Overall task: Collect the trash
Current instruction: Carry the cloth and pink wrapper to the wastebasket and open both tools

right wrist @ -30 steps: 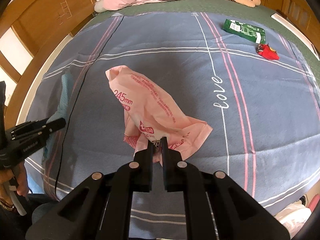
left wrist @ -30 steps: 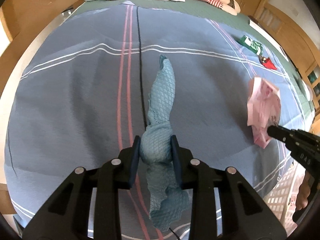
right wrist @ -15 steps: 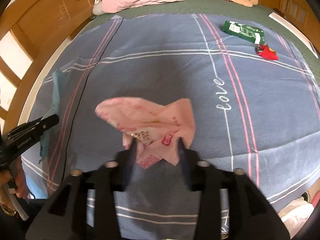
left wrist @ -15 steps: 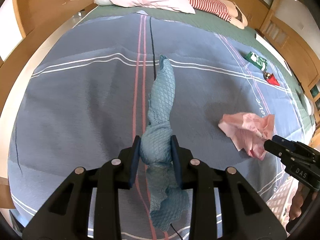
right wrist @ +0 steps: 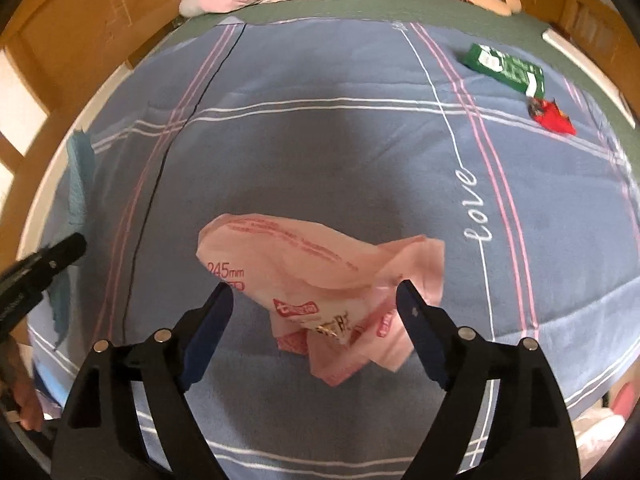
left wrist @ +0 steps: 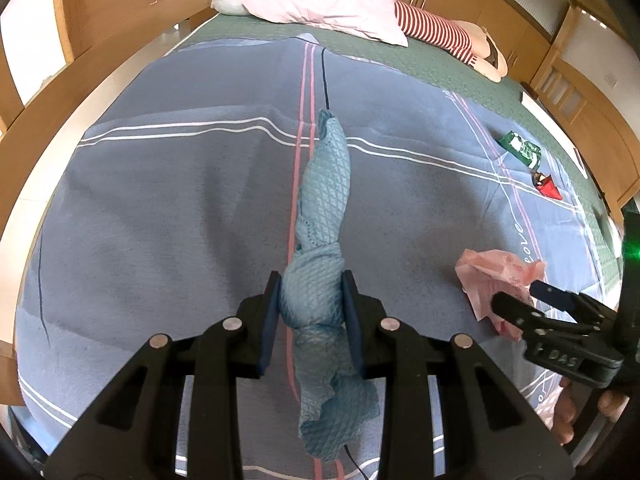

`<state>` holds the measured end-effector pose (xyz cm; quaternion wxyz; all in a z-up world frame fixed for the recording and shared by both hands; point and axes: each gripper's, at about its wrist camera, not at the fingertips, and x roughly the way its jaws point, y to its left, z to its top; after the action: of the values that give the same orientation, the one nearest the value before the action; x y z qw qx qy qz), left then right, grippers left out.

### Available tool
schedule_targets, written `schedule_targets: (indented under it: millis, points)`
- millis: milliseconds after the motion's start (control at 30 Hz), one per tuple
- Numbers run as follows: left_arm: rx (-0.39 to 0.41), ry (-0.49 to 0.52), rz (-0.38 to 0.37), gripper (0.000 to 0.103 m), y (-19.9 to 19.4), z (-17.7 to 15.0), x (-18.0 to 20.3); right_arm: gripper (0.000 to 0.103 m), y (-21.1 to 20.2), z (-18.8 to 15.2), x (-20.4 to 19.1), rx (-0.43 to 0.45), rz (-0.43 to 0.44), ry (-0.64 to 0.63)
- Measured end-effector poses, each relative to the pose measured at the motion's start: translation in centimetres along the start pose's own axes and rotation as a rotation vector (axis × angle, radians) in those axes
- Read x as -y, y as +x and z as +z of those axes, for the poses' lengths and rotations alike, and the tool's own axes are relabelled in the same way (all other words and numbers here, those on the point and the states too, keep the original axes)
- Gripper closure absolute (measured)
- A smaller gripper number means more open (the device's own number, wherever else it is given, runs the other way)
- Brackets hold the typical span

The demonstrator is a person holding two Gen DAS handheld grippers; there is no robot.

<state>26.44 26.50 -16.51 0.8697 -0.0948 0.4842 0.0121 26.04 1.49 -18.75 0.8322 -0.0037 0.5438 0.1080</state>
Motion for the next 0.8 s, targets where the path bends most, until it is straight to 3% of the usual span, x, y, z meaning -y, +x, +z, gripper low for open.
schedule_targets:
  millis: [100, 133, 167, 267, 400, 500, 700, 800]
  points:
    - [0.003, 0.0, 0.001, 0.072, 0.0, 0.0, 0.0, 0.022, 0.3, 0.1, -1.0, 0.025, -0.033, -0.052]
    - [0.005, -0.001, 0.001, 0.072, 0.0, 0.0, 0.0, 0.032, 0.4, 0.1, -1.4, 0.026, -0.039, -0.072]
    - [0.007, -0.003, 0.0, 0.072, -0.1, 0.0, 0.0, 0.05, 0.5, 0.1, -1.6, 0.024, -0.042, -0.089]
    - [0.017, -0.002, 0.003, 0.072, -0.3, 0.1, 0.1, 0.061, 0.9, -0.1, -2.3, 0.013, -0.036, -0.124]
    - [0.068, 0.016, 0.019, 0.072, -1.5, -0.1, 0.3, 0.065, -0.4, -0.5, -2.3, 0.048, -0.015, -0.125]
    - [0.161, 0.035, 0.028, 0.073, -3.6, -0.7, 0.8, 0.065, -2.3, -0.7, -1.3, 0.07, -0.005, -0.095]
    - [0.236, 0.058, -0.043, 0.073, -8.5, -3.7, 3.9, 0.065, -9.8, -3.1, 3.6, 0.157, -0.009, -0.046]
    - [0.241, 0.037, -0.147, 0.073, -10.8, -6.8, 6.6, 0.065, -13.9, -5.7, 7.3, 0.196, -0.052, -0.026]
